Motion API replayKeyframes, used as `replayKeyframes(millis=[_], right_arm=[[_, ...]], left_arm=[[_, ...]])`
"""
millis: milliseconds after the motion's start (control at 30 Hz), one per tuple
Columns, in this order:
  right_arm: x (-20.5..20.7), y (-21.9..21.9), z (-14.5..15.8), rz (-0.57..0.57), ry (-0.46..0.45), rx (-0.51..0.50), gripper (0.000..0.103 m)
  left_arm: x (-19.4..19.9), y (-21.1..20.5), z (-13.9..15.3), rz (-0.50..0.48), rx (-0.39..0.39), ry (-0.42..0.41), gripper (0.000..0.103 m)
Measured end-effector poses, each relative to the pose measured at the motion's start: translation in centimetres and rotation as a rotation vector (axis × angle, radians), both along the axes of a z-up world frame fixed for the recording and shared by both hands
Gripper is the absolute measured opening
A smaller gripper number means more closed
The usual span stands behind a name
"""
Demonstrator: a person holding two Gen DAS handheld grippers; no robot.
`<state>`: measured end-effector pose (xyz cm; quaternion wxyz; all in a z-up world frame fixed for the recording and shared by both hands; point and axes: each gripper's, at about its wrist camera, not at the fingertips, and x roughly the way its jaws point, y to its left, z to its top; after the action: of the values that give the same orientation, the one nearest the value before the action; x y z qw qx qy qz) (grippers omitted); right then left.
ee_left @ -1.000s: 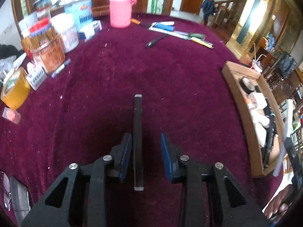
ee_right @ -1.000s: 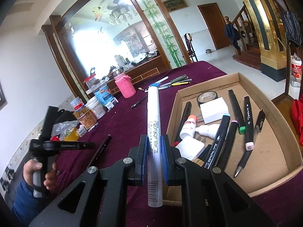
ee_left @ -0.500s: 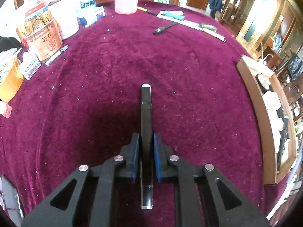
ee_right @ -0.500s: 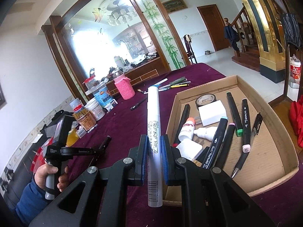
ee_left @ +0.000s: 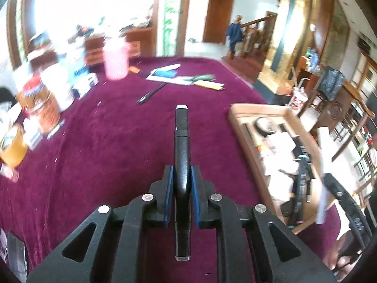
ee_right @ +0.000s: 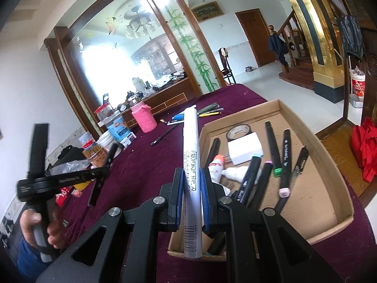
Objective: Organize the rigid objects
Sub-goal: 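Carry the black marker and white paint marker over the tray with both tools, then lower both markers upright into the tray among the other markers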
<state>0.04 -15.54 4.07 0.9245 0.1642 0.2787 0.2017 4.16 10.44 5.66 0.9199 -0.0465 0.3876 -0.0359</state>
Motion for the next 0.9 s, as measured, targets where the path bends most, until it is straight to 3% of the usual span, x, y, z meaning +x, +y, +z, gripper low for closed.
replayKeyframes(millis=[133, 467, 700, 900], right_arm=[[0.1, -0.9, 0.1, -0.021, -0.002, 0.000, 0.013], [0.7, -3.3, 0.5, -0.064, 0.016, -0.031, 0.013], [3.4, -4.4, 0.0, -0.080, 0.121, -0.095, 0.013], [5.1, -5.2, -0.8, -0.097, 0.188, -0.124, 0.013]], left_arm=[[0.4, -3.1, 1.0, -0.078, -0.013, -0.012, 0.012], [2.7, -11.4, 0.1, -0.250, -0.090, 0.079, 0.012], [4.9, -14.9, -2.2, -0.272, -0.140, 0.170, 0.012], [6.1, -15.8, -4.0, -0.253, -0.123, 0.209, 0.012]])
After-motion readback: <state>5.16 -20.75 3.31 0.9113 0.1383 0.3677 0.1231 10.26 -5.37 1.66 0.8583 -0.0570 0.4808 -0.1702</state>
